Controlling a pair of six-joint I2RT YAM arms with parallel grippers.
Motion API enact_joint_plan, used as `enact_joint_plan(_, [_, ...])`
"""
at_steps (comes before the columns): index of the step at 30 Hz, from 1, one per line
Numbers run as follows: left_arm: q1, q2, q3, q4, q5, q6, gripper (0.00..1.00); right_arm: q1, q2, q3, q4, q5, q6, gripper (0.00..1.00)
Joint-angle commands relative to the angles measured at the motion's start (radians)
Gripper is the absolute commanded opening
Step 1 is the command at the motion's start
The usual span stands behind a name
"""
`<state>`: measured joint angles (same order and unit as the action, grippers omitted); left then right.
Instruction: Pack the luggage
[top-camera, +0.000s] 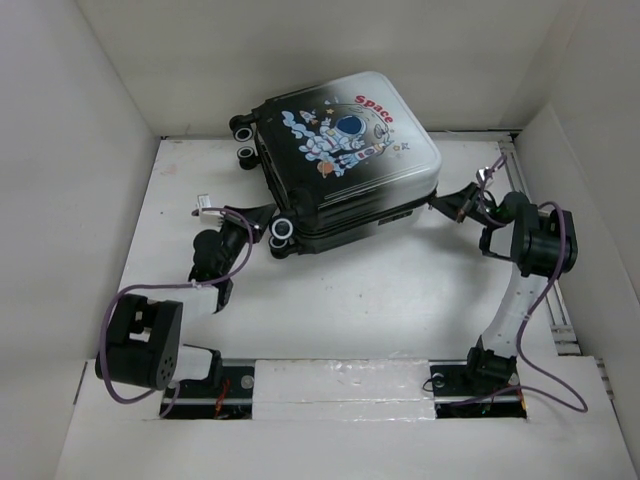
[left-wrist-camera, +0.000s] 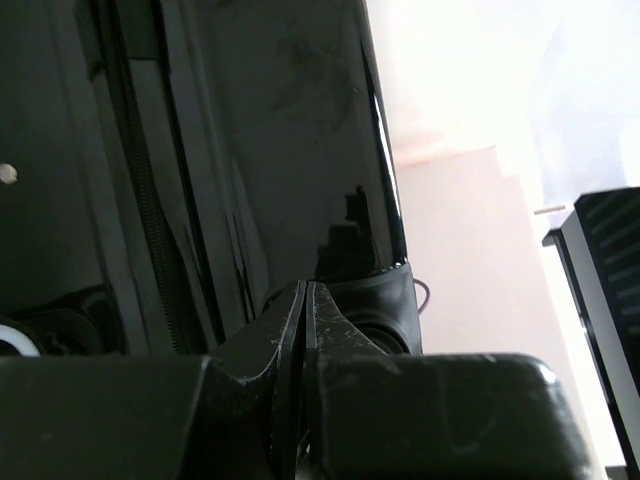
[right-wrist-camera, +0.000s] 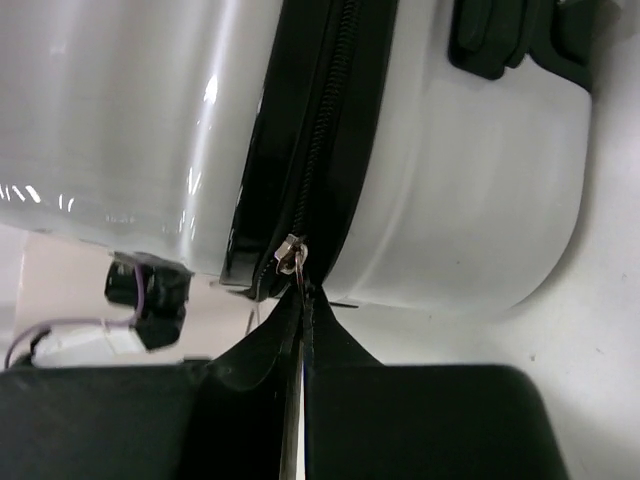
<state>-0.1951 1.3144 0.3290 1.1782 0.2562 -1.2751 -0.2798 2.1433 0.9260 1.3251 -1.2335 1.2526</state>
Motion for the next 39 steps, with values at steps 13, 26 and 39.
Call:
enact_joint_plan(13, [-0.136,0.106,0.114,0.136,-0.002,-0.001,0.0,0.329,-0.558,-0.329,-0.535,0.501,-0.829,0.0])
enact_joint_plan(26, [-0.239,0.157,0.189,0.143,-0.003,0.011,0.0,0.976,-0.585,-0.167,-0.721,0.881,-0.797,0.0])
enact_joint_plan(39, [-0.386,0.148,0.356,-0.011,0.129,0.025,0.0,1.136,-0.498,-0.246,-0.334,0.933,-0.641,0.0])
